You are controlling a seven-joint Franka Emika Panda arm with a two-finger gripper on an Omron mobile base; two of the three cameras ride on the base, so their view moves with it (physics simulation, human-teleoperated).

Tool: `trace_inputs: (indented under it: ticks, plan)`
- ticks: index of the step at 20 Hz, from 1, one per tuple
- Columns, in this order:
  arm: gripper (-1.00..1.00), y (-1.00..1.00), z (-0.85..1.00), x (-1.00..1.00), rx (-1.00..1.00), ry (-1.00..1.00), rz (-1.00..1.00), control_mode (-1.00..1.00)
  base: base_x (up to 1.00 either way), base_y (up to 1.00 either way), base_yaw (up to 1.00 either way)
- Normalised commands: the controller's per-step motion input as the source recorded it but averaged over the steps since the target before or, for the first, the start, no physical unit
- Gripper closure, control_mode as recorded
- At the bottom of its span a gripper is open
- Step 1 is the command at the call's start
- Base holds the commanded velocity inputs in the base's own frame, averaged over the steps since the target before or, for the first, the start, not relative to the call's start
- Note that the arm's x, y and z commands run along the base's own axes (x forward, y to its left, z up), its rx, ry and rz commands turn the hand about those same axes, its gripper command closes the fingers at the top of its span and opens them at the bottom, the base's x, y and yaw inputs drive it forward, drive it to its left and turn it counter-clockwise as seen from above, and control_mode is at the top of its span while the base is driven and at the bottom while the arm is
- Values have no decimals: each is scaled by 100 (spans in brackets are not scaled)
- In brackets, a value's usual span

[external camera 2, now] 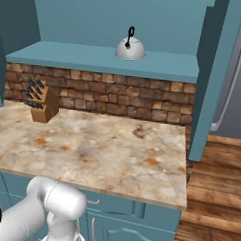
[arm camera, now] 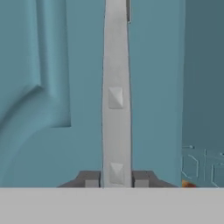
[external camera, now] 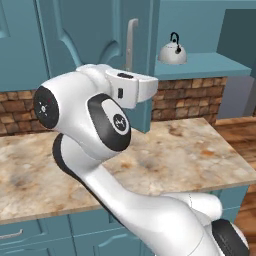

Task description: Open the cabinet, pick the kettle from the cabinet, and place it in the sink.

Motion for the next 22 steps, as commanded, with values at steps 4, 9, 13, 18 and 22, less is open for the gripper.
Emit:
trace_inputs:
  ticks: [4, 9, 13, 18, 22]
  plan:
    - [-100, -5, -7, -44, 14, 0, -13, -100, 0, 0, 0]
    - [-100, -14, -1, -56, 26, -1, -15, -100, 0, 0, 0]
    - [-100, -36, 0, -28, 28, 1, -1, -100, 0, 0, 0]
    - [-100, -45, 0, -16, 35, 4, 17, -100, 0, 0, 0]
    - [-100, -43, 0, -9, 35, 3, 24, -100, 0, 0, 0]
